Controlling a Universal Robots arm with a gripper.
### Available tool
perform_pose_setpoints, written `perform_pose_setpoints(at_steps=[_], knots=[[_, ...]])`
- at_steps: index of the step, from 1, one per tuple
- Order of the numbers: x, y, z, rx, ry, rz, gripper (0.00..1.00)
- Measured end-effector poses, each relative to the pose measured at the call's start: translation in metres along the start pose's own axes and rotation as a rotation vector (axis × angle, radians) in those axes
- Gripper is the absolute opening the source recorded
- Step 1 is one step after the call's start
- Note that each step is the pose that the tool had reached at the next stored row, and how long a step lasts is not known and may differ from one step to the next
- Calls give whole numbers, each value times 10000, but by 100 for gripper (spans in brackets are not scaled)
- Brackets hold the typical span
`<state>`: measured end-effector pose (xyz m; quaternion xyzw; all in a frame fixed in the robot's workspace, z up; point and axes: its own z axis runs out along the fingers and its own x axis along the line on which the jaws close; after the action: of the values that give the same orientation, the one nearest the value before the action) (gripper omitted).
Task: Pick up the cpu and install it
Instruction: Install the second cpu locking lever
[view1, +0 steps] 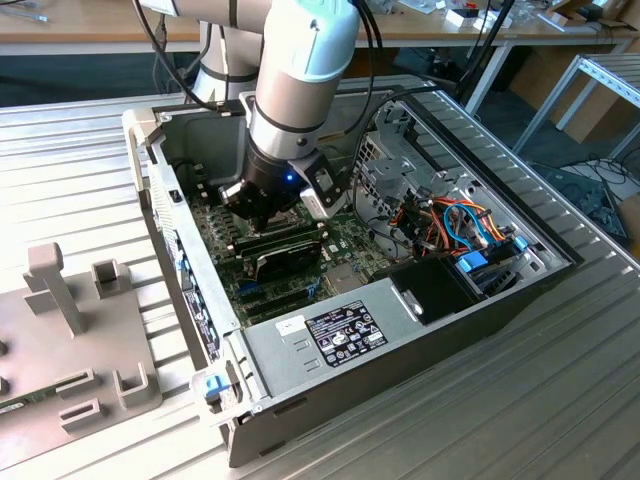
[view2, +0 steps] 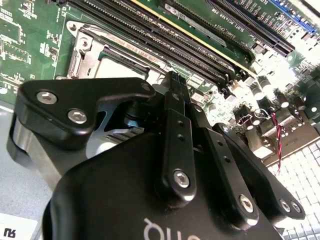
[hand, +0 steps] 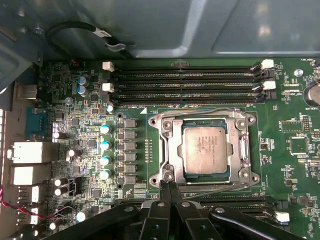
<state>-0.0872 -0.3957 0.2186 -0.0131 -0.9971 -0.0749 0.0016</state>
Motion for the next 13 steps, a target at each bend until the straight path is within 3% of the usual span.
perform_pose_setpoints(at_steps=[4,9,13], knots=[[16,1,40,22,-1,-1,11],[43,6,70,149,-2,0,11],[45,6,83,211,-6,0,11]])
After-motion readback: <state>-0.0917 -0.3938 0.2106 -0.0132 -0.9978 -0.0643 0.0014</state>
